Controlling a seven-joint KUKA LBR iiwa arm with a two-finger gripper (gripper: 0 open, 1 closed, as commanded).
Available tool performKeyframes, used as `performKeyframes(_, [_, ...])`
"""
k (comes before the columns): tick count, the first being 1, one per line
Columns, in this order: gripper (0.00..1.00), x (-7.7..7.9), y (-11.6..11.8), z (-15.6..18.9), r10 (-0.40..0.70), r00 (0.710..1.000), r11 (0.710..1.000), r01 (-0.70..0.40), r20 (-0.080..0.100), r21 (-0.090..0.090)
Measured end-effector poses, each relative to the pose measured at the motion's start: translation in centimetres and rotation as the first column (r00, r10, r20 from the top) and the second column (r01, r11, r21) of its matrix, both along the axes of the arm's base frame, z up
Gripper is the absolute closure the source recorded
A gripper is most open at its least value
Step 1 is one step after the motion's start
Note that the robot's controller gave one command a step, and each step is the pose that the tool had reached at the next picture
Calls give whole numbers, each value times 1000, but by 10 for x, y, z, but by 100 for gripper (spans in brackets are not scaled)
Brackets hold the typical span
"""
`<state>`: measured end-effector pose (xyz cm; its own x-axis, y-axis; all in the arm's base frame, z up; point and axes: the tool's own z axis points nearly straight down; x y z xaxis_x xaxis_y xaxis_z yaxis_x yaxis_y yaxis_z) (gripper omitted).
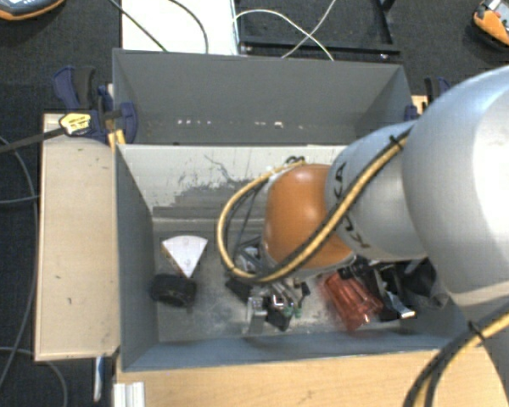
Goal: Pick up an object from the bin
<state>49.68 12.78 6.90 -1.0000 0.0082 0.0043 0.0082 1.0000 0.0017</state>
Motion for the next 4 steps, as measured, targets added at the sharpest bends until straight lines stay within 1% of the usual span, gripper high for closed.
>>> performKeyframes(1, [0,-19,-24,91,-200,980,980,200,7,0])
performKeyframes(2, [0,0,0,0,-2,1000,1000,2,-1,0])
performKeyframes(3, [0,-14,-25,1,-502,865,865,502,5,0])
performKeyframes(4, [100,1,0,1,-2,1000,1000,2,3,1])
